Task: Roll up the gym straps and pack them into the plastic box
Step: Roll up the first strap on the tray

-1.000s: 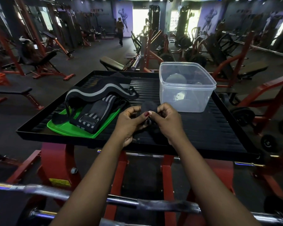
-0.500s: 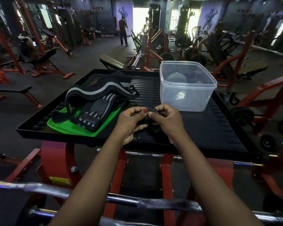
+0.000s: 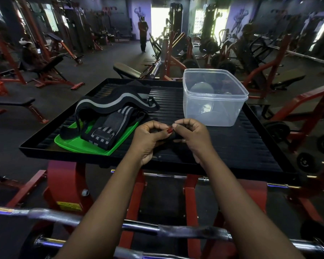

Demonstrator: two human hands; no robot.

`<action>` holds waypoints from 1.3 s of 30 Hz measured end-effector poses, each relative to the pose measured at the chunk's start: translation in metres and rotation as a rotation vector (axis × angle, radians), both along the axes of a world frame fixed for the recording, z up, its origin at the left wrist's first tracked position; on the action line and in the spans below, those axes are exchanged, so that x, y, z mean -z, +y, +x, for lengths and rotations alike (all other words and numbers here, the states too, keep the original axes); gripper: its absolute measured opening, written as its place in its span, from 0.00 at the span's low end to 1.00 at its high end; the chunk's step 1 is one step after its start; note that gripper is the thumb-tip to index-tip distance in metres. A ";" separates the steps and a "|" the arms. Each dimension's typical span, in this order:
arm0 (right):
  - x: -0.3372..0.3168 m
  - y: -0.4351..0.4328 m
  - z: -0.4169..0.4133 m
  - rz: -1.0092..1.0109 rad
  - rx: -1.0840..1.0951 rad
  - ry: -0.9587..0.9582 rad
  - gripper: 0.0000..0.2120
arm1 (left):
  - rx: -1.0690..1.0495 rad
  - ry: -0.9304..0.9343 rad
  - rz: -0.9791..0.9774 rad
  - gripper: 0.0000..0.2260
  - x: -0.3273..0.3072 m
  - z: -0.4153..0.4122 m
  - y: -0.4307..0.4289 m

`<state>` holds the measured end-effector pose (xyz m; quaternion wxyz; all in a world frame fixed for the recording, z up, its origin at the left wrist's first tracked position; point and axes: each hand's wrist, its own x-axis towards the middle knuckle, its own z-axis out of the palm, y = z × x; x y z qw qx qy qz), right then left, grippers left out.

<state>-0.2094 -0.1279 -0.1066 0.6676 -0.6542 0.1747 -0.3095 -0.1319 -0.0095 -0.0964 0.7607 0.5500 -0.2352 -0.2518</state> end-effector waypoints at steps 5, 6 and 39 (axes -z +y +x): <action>0.003 0.000 0.001 -0.141 0.020 -0.059 0.07 | 0.075 0.123 -0.012 0.12 0.000 0.005 0.001; 0.003 0.000 0.001 -0.162 0.033 -0.067 0.09 | 0.105 0.139 0.014 0.13 -0.001 0.004 0.001; -0.001 -0.001 -0.001 -0.006 0.021 0.016 0.18 | 0.046 0.046 0.140 0.14 0.003 0.004 -0.001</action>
